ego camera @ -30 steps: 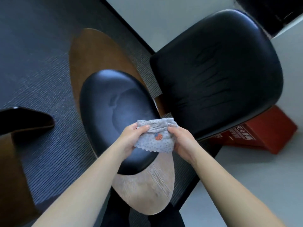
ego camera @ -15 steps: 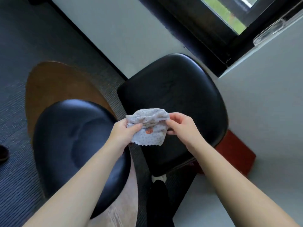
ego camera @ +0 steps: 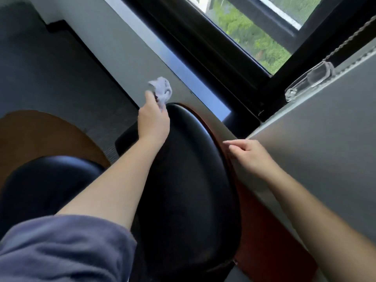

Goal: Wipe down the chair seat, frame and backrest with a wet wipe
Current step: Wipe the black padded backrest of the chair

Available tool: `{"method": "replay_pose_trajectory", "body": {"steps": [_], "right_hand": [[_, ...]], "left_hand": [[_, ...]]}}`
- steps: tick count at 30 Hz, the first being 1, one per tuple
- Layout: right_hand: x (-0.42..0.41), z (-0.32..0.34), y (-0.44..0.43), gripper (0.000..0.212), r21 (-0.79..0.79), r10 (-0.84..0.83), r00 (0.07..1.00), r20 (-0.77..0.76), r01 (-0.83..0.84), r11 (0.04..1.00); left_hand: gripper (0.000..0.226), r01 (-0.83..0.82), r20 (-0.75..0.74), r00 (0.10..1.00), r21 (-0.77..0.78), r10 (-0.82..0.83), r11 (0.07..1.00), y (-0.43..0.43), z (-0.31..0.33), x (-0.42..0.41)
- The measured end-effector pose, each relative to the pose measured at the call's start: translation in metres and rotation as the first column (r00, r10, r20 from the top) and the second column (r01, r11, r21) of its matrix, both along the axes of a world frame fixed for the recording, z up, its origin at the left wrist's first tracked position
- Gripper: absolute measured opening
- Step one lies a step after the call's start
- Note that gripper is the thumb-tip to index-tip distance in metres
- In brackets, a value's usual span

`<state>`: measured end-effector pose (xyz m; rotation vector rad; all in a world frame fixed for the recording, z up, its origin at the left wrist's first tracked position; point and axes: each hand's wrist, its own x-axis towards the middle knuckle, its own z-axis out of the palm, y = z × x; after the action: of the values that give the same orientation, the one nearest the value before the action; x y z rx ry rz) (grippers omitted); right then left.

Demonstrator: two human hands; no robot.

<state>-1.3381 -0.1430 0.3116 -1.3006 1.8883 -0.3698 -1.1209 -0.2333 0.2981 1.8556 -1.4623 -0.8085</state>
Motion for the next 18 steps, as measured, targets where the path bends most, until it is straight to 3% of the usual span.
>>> {"method": "replay_pose_trajectory", "body": {"steps": [3,6,10,13,18], "right_hand": [[0.001,-0.001,0.000,0.036,0.013,0.042,0.987,0.157,-0.045,0.999],[-0.002,-0.006,0.000,0.043,0.049,-0.022,0.974,0.228,0.011,0.999],[-0.007,-0.012,-0.002,0.038,0.134,-0.178,0.923,0.342,0.139,0.981],[-0.009,-0.008,0.004,0.035,0.204,-0.284,0.852,0.439,0.213,0.955],[-0.022,0.004,0.030,0.039,0.200,-0.381,0.815,0.436,0.325,0.924]], "left_hand": [[0.032,0.303,0.208,0.927,0.070,-0.311,0.950,-0.016,-0.018,-0.013],[0.039,0.418,0.326,0.845,0.089,-0.423,0.904,-0.014,-0.021,-0.011],[0.059,0.680,0.407,0.643,0.087,-0.649,0.728,-0.001,-0.012,-0.020],[0.067,0.789,0.450,0.495,0.125,-0.743,0.601,0.021,-0.013,-0.031],[0.067,0.887,0.486,0.359,0.087,-0.797,0.453,0.060,-0.012,-0.042]]}}
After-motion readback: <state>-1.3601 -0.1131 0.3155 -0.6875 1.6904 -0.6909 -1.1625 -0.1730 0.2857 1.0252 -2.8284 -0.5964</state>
